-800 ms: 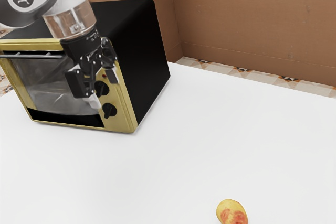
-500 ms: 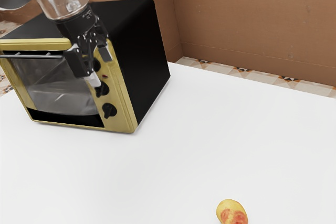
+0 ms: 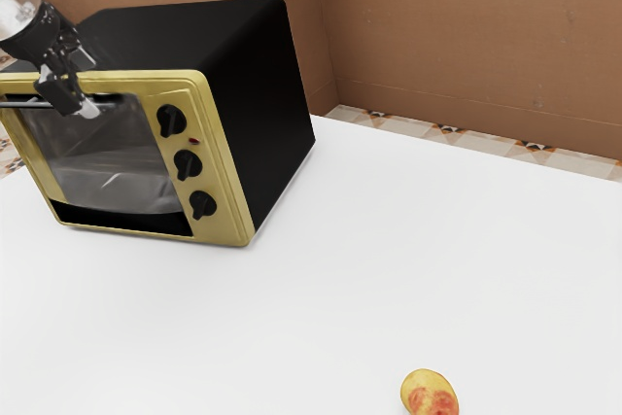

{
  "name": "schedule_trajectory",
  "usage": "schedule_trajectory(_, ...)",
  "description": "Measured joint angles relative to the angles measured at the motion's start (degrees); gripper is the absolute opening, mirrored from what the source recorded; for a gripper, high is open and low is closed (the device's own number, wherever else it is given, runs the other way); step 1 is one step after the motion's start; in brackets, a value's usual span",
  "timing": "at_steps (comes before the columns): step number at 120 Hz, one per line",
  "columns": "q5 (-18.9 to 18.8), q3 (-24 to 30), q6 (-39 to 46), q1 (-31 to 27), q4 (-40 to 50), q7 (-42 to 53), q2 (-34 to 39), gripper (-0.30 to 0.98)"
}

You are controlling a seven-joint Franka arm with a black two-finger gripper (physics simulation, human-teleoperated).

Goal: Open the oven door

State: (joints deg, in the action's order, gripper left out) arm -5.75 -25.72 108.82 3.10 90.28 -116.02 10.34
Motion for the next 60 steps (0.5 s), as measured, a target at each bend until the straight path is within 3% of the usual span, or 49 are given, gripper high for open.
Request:
schedule_trajectory(28, -1.38, 0.31, 8.41, -6.95, 2.36, 0.95, -1.36, 0.69)
schedule_trajectory(60, 0.07, 0.19, 11.87, -9.35, 2.77, 2.31, -3.52, 0.69)
